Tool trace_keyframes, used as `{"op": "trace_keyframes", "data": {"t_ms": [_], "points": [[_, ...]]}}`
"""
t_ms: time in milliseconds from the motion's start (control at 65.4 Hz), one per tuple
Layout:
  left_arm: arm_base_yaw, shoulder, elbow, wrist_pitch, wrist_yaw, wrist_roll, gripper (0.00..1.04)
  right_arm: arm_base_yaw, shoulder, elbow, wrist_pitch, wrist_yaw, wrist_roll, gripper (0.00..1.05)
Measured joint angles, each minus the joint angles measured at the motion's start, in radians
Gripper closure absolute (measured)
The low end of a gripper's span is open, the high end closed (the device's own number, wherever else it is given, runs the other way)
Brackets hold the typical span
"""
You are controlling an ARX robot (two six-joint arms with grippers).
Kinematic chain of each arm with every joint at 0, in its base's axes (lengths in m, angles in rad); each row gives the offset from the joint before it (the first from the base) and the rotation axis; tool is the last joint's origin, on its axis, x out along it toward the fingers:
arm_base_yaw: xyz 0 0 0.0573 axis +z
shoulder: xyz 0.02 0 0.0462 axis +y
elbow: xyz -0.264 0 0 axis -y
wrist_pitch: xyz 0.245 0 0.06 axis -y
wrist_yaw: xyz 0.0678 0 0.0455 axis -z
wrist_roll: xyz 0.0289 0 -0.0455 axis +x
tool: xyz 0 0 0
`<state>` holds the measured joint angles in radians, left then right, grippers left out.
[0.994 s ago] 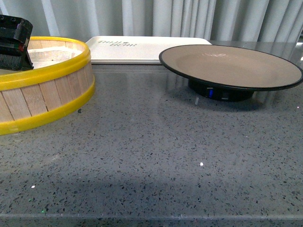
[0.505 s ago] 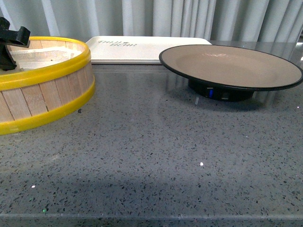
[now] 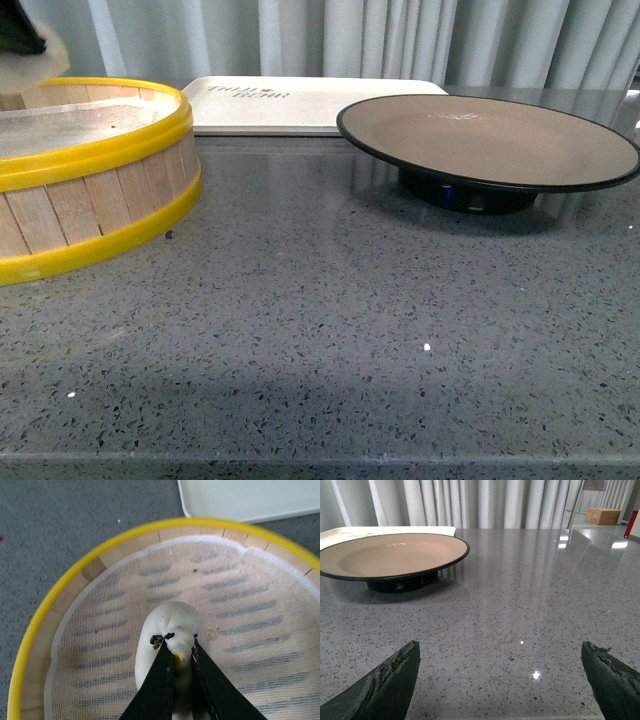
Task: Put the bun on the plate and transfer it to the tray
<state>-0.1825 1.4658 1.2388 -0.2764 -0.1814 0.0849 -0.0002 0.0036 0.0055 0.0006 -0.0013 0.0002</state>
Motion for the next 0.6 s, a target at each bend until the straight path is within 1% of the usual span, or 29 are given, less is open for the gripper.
{"op": "trace_keyframes", "data": {"t_ms": [184,367,597], "points": [[-0.127,0.069,0.198,-0.012,-0.013,-0.005,1.0,0.0,0.0,0.0,0.0,0.0,0.0,0.08],[-0.3,0.214,0.375,-0.023,-0.038,0.006,1.0,0.0,0.0,0.0,0.0,0.0,0.0,0.08],[-0.46,0.365,0.511,-0.03,-0.057,0.034,1.0,0.0,0.0,0.0,0.0,0.0,0.0,0.08]]}}
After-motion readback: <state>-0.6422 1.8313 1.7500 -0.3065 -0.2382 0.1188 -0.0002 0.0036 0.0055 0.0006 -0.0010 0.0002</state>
